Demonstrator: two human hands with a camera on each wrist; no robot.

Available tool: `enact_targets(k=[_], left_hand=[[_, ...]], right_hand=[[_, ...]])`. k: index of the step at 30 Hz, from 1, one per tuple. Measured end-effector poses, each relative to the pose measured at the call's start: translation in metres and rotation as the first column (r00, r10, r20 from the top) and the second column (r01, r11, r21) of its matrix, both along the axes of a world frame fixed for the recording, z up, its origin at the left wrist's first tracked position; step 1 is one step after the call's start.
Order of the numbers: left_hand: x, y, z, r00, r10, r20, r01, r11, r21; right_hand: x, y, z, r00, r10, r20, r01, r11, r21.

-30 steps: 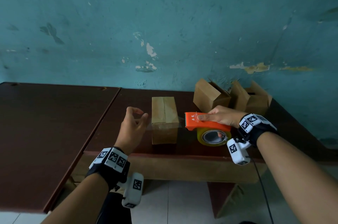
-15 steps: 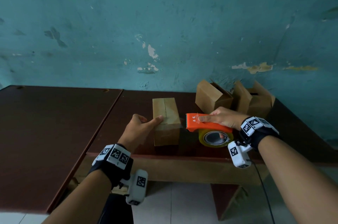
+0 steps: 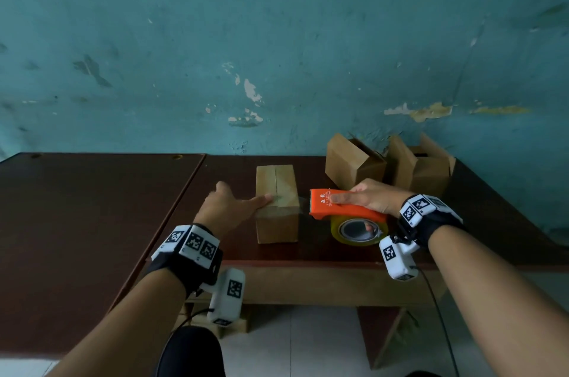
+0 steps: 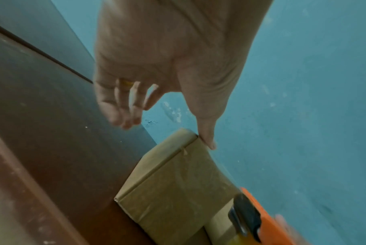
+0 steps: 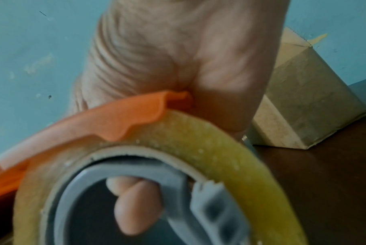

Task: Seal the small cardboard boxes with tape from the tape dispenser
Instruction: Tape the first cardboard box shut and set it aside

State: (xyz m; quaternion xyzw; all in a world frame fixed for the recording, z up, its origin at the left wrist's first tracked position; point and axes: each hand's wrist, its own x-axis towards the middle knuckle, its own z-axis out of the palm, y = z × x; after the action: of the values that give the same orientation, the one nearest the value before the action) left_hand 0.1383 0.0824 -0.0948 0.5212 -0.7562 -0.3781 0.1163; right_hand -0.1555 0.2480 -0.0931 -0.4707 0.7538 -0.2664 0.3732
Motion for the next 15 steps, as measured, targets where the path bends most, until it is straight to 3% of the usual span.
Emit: enact_targets(k=[2, 4, 6, 8, 15], left_hand=[[-0.005, 0.008, 0.001, 0.997, -0.069, -0.040, 0.054, 0.948, -0.312], [-0.010, 0.019, 0.004, 0.972, -0.232, -0.027, 0.185, 0.834, -0.519], [-0.017, 0.029, 0.005, 0.906, -0.423, 0.008, 0.326, 0.685, -0.651], [-0.023, 0.039, 0.006, 0.851, -0.523, 0.046, 0.400, 0.589, -0.702], [-0.045, 0.051, 0.002, 0.929, -0.349, 0.121, 0.331, 0.645, -0.689]], right_hand=[[0.000, 0.000, 0.000, 1.000, -0.001, -0.001, 0.001, 1.000, -0.003], [0.000, -0.001, -0.001, 1.000, -0.008, -0.003, 0.008, 1.000, -0.009], [-0.001, 0.000, -0.002, 1.000, -0.016, 0.011, 0.016, 1.000, -0.016], [-0.003, 0.002, -0.003, 1.000, -0.019, 0.022, 0.019, 1.000, -0.014], [-0.006, 0.001, -0.005, 0.999, -0.025, 0.020, 0.026, 0.999, -0.029]])
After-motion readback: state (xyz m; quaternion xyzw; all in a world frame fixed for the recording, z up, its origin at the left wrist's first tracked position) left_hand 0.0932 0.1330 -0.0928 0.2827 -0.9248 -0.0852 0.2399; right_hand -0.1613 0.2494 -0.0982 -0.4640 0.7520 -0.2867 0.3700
